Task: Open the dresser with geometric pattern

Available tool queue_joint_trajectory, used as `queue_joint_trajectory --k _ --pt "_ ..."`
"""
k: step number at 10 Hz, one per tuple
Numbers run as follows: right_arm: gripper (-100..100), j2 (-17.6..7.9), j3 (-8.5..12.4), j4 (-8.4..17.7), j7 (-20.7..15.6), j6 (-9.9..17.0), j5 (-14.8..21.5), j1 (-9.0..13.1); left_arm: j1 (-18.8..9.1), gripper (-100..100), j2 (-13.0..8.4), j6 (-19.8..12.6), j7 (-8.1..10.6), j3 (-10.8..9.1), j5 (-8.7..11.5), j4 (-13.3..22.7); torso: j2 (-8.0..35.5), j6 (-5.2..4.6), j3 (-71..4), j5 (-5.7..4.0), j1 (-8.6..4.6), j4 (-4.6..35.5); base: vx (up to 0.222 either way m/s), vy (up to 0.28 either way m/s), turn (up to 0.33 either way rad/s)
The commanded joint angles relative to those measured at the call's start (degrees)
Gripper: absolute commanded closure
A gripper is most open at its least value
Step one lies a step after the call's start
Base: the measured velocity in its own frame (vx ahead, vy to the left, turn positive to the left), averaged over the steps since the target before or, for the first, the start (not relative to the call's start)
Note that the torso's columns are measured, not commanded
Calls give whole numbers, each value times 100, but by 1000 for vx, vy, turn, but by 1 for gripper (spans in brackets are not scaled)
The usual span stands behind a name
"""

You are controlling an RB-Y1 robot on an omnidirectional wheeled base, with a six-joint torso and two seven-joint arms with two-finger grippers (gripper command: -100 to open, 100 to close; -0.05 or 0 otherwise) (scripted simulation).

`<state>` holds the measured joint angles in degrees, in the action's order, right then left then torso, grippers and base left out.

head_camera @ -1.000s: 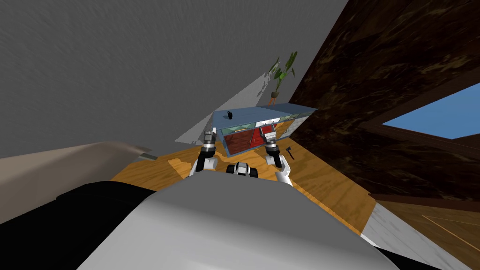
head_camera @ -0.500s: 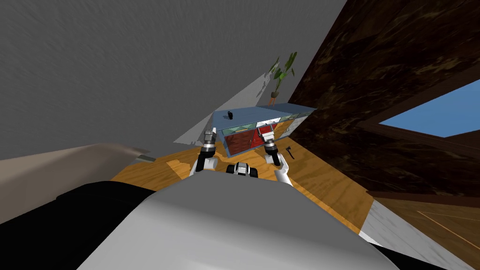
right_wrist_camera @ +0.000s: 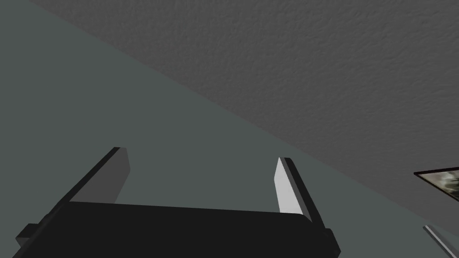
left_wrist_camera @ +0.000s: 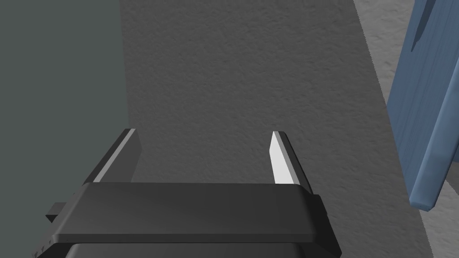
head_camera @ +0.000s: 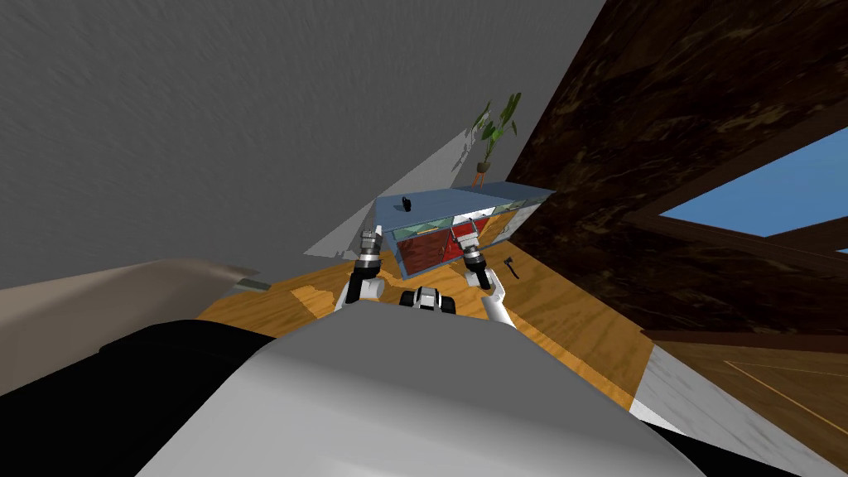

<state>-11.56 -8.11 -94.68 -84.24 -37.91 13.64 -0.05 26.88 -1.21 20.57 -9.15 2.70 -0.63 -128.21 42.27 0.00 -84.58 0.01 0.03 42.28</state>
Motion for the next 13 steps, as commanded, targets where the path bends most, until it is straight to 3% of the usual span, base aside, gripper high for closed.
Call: queue_joint_trajectory --k 1,3,4,6,7,8,9,11,12,13 --pt "-100 10 -34 310 -402 -16 149 175 0 0 0 0 0 0 0 0 2 0 1 -1 -5 0 16 53 -70" --pt "-100 10 -34 310 -599 -16 149 175 0 0 0 0 0 0 0 0 0 0 0 1 1 0 8 39 -25" --pt "-100 27 -69 573 -824 -27 283 314 0 0 0 0 0 0 0 0 5 0 3 -3 -10 1 4 40 -81" --pt "-100 27 -69 573 -1007 -27 283 314 0 0 0 0 0 0 0 0 2 0 1 0 0 0 4 37 -21" --pt "-100 46 -101 836 -1233 -36 416 447 0 0 0 0 0 0 0 0 2 0 1 -1 -6 0 4 43 -72" --pt "-100 46 -101 836 -1381 -36 416 447 0 0 0 0 0 0 0 0 0 -1 0 -1 0 0 10 52 -51" --pt "-100 68 -131 1092 -1541 -42 548 573 0 0 0 0 0 0 0 0 0 -1 0 0 1 0 18 66 -79" --pt "-100 68 -131 1096 -1782 -42 548 573 0 0 0 0 0 0 0 0 1 0 0 0 -1 0 8 43 -19" --pt "-100 91 -160 1352 -1997 -46 678 693 0 0 0 0 0 0 0 0 4 -1 3 -3 -13 1 6 43 -86" --pt "-100 91 -160 1352 -2148 -46 678 693 0 0 0 0 0 0 0 0 3 -2 2 -3 -6 0 8 47 -44"
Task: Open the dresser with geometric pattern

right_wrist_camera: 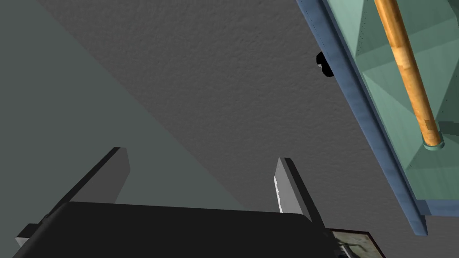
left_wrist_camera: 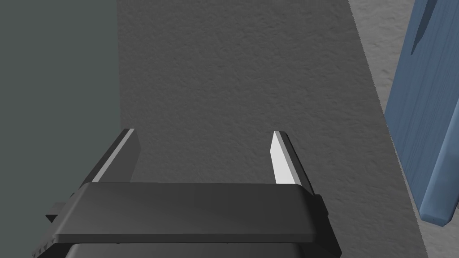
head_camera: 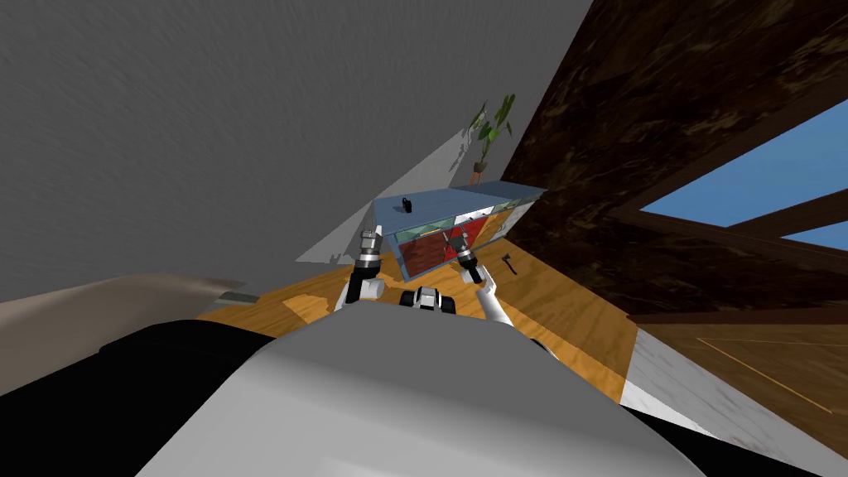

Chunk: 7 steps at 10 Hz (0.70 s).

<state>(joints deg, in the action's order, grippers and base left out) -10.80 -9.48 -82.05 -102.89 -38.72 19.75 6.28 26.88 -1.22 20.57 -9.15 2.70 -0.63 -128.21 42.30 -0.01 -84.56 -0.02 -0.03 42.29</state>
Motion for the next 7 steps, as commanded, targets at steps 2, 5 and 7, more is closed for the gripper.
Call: queue_joint_trajectory --k 2,5,7 --pt "-100 43 -49 341 -603 33 195 174 0 0 0 0 0 0 0 0 -3 2 -2 3 11 -1 8 56 -55" --pt "-100 111 -96 824 -1113 34 439 382 0 0 0 0 0 0 0 0 -3 1 -2 1 -1 -1 14 51 -61" --pt "-100 151 -117 1053 -1429 37 555 477 0 0 0 0 0 0 0 0 -1 2 -1 2 1 0 9 50 -56"
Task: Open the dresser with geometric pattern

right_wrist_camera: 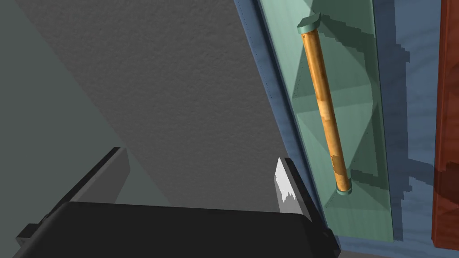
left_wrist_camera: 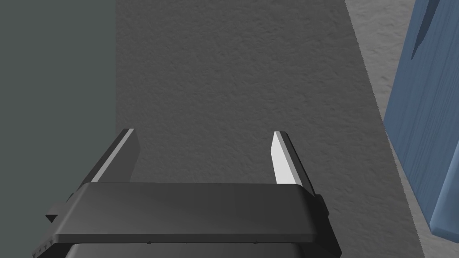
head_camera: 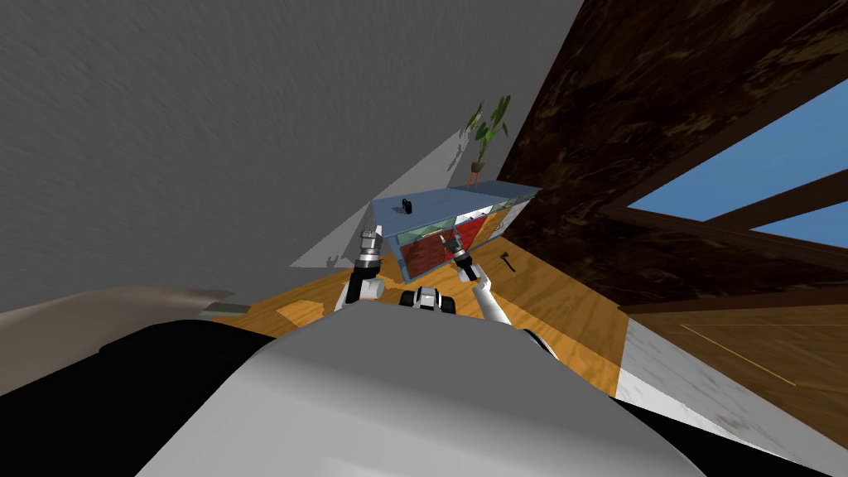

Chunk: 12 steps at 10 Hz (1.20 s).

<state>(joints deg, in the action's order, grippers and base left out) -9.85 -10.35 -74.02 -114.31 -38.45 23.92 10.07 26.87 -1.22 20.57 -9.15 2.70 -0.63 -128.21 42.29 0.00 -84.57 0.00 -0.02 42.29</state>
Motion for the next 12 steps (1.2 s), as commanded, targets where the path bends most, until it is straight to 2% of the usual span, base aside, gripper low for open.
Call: queue_joint_trajectory --k 1,2,3,4,5,7,8,12 --pt "-100 56 -30 250 -445 10 138 99 0 0 0 0 0 0 0 0 2 -1 1 0 4 0 1 48 -33" --pt "-100 99 -49 469 -614 14 248 187 0 0 0 0 0 0 0 0 3 0 2 0 1 1 3 45 -58" --pt "-100 99 -49 469 -726 14 248 187 0 0 0 0 0 0 0 0 0 -1 1 0 1 0 10 41 -42" --pt "-100 145 -67 675 -932 18 351 268 0 0 0 0 0 0 0 0 -3 0 -1 0 -1 0 12 49 -68" --pt "-100 145 -67 676 -988 18 351 268 0 0 0 0 0 0 0 0 -4 -1 -2 0 3 -1 9 43 -32" --pt "-100 247 -96 1022 -1369 28 538 412 0 0 0 0 0 0 0 0 0 -1 0 0 1 0 3 49 -69" --pt "-100 247 -96 1047 -1452 28 538 412 0 0 0 0 0 0 0 0 2 0 1 1 5 0 0 48 -31" --pt "-100 499 -136 1573 -2106 45 807 611 0 0 0 0 0 0 0 0 -4 1 -2 1 5 -1 12 50 -55"
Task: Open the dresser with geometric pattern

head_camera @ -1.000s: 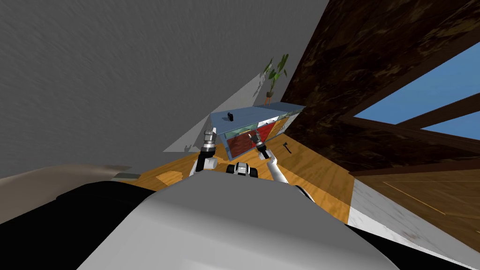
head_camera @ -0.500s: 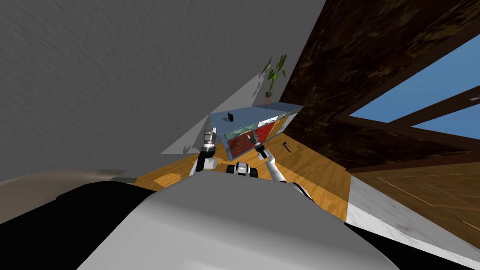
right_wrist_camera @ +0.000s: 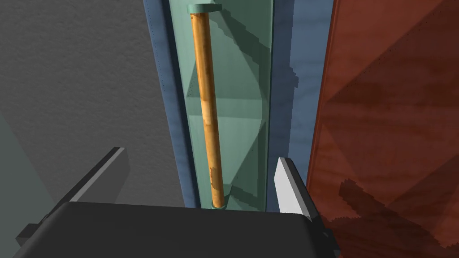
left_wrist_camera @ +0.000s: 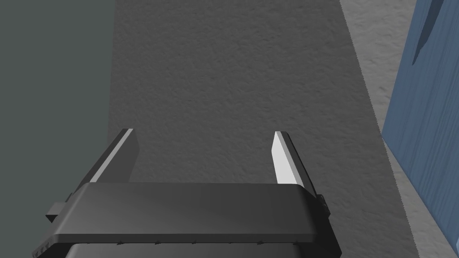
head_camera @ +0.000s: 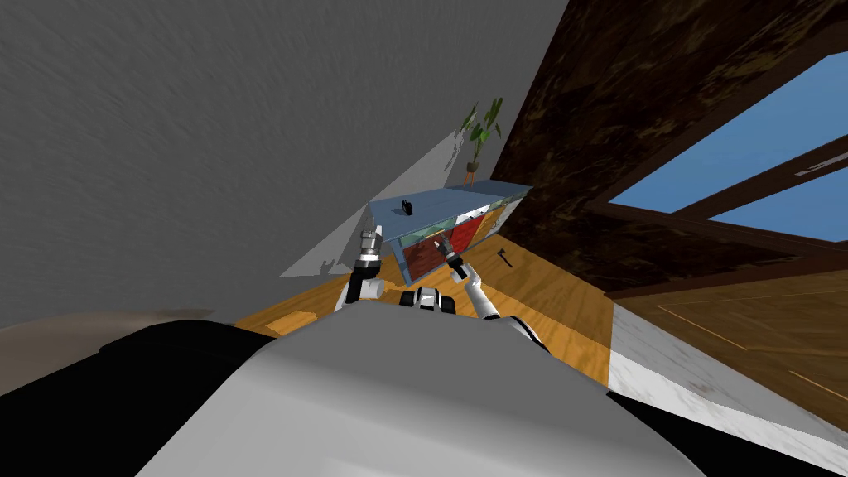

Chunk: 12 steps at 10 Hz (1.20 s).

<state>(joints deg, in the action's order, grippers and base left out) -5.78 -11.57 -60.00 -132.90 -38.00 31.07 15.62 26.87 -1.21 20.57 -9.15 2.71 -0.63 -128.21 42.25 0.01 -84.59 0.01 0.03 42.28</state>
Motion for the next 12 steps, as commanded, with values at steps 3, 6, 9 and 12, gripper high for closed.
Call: queue_joint_trajectory --k 3,6,9,12 --pt "-100 211 -8 325 -382 -17 140 121 0 0 0 0 0 0 0 0 7 -1 4 -2 -8 2 2 30 -30" --pt "100 206 7 373 -350 52 148 252 0 0 0 0 0 0 0 0 0 -2 0 -1 -5 -1 16 22 13" --pt "100 150 -24 343 -257 68 161 295 -2 0 -2 0 0 -1 0 0 39 -3 25 -9 -34 11 -127 -91 -23" --pt "100 121 -40 324 -215 76 167 311 -2 0 -2 0 0 -1 0 1 -2 -1 -1 -1 -5 0 -122 -98 -19"
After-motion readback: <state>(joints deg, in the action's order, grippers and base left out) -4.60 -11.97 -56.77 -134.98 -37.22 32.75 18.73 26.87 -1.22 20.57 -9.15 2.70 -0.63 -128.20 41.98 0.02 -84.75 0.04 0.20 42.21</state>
